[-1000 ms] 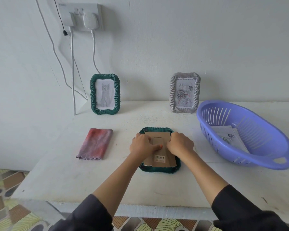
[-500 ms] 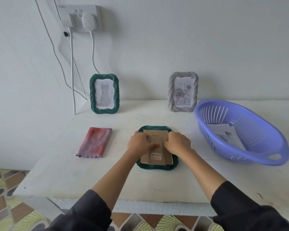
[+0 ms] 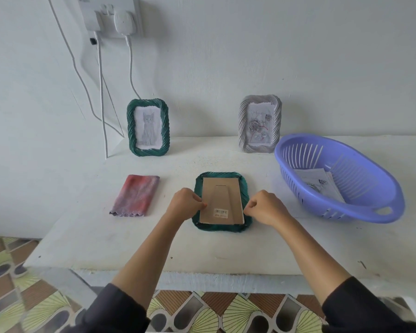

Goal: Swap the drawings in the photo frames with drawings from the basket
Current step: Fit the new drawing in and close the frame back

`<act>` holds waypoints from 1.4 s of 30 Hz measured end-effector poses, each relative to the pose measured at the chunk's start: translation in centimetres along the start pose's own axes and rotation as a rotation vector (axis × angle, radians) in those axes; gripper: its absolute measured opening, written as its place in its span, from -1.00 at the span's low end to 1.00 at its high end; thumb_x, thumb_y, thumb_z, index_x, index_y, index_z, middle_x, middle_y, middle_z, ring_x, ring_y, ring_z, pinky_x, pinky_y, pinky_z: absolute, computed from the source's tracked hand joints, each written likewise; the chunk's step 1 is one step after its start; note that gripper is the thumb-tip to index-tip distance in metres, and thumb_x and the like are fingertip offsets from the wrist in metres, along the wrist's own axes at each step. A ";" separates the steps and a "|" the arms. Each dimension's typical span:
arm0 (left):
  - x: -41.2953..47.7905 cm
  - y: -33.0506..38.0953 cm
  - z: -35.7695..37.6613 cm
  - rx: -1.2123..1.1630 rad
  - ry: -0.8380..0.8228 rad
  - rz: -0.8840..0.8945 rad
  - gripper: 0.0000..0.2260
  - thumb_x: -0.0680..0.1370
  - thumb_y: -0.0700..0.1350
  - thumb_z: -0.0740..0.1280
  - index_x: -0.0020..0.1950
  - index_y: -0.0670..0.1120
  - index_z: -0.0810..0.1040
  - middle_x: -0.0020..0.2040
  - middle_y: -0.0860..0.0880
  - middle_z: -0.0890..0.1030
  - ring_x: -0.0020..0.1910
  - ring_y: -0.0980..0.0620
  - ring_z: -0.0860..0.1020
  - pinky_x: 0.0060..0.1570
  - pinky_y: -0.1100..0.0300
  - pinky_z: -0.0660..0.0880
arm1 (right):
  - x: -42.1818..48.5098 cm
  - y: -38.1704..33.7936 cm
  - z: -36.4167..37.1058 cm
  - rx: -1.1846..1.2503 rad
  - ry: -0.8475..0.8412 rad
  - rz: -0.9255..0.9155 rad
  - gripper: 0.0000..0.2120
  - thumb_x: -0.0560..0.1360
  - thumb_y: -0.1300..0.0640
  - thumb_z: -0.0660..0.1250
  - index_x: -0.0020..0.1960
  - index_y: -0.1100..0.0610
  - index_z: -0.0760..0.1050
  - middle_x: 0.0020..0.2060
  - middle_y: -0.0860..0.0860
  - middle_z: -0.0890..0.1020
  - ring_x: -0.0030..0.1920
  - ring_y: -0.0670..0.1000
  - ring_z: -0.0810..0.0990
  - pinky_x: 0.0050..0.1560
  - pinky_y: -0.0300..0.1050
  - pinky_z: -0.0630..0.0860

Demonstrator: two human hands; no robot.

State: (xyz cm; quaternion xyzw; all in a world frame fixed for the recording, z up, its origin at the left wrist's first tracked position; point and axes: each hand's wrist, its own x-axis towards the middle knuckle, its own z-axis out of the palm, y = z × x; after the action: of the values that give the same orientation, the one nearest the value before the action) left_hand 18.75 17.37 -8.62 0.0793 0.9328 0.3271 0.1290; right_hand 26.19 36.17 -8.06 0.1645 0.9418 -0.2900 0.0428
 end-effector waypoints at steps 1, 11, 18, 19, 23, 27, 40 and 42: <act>-0.1 -0.1 0.2 -0.022 0.003 -0.006 -0.83 0.47 -0.12 0.38 -0.08 -0.20 0.68 -0.22 -0.08 0.54 -0.29 0.00 0.42 -0.36 0.22 0.33 | -0.2 -0.2 0.2 -0.009 -0.004 -0.006 -0.85 0.37 0.24 0.27 -0.26 0.31 0.56 -0.11 0.22 0.67 -0.19 0.20 0.60 -0.27 -0.10 0.43; -0.7 -0.4 0.2 -0.213 0.022 -0.078 -0.86 0.43 -0.19 0.41 -0.07 -0.23 0.67 -0.28 -0.09 0.52 -0.41 0.08 0.35 -0.43 0.25 0.28 | -1.0 0.1 0.8 0.065 0.001 0.011 -0.79 0.37 0.21 0.33 -0.09 0.34 0.60 -0.07 0.19 0.68 -0.01 0.17 0.62 -0.06 -0.04 0.54; -1.4 -0.4 0.2 -0.306 0.023 -0.094 -0.83 0.40 -0.28 0.42 -0.02 -0.22 0.66 -0.33 -0.03 0.52 -0.40 0.07 0.35 -0.44 0.27 0.26 | -1.4 0.2 1.5 0.137 0.020 -0.025 -0.91 0.36 0.20 0.42 -0.20 0.22 0.66 -0.17 0.09 0.70 -0.08 0.10 0.63 -0.10 -0.09 0.51; -1.5 -0.5 0.2 -0.306 0.021 -0.088 -0.81 0.40 -0.30 0.43 0.00 -0.22 0.66 -0.31 -0.04 0.53 -0.39 0.06 0.37 -0.41 0.26 0.29 | -1.4 0.4 1.6 0.153 0.025 -0.037 -0.92 0.36 0.19 0.43 -0.19 0.20 0.66 -0.16 0.08 0.70 -0.08 0.09 0.63 -0.10 -0.11 0.50; -1.7 -0.6 0.2 -0.295 0.030 -0.070 -0.74 0.38 -0.32 0.45 0.06 -0.24 0.64 -0.12 -0.08 0.56 -0.13 -0.04 0.48 -0.14 0.18 0.40 | -1.4 0.9 1.8 0.177 0.040 -0.078 -0.87 0.34 0.12 0.47 -0.15 0.16 0.66 -0.21 0.01 0.66 -0.11 0.04 0.60 -0.04 -0.09 0.49; -1.8 -0.9 0.2 -0.268 0.022 -0.067 -0.73 0.39 -0.31 0.44 0.09 -0.23 0.62 -0.09 -0.05 0.54 -0.10 -0.02 0.46 -0.11 0.19 0.37 | -1.5 1.2 1.5 0.105 0.001 -0.111 -0.79 0.29 0.00 0.51 -0.12 0.08 0.65 -0.25 -0.10 0.58 -0.14 -0.03 0.52 -0.08 -0.12 0.38; -1.5 -2.1 0.4 -0.124 0.054 0.087 -0.71 0.42 -0.23 0.44 0.13 -0.11 0.62 0.13 -0.10 0.58 0.00 0.02 0.47 -0.04 0.21 0.36 | -1.7 0.7 2.3 -0.023 0.164 -0.144 -0.74 0.32 -0.02 0.44 -0.21 0.18 0.64 -0.20 0.03 0.69 -0.09 0.07 0.59 -0.13 -0.11 0.23; -1.4 -2.3 0.4 -0.096 0.052 0.105 -0.74 0.42 -0.20 0.45 0.10 -0.09 0.63 0.13 -0.08 0.58 -0.03 0.03 0.47 -0.05 0.21 0.36 | -1.7 0.5 2.4 -0.011 0.176 -0.121 -0.76 0.31 -0.01 0.46 -0.20 0.18 0.63 -0.19 0.00 0.69 -0.08 0.06 0.60 -0.08 -0.10 0.27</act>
State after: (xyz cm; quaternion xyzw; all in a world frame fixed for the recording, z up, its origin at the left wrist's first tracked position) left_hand 20.12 15.52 -10.14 0.1135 0.9137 0.3796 0.0907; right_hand 27.89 34.75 -10.01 0.1318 0.9518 -0.2711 -0.0566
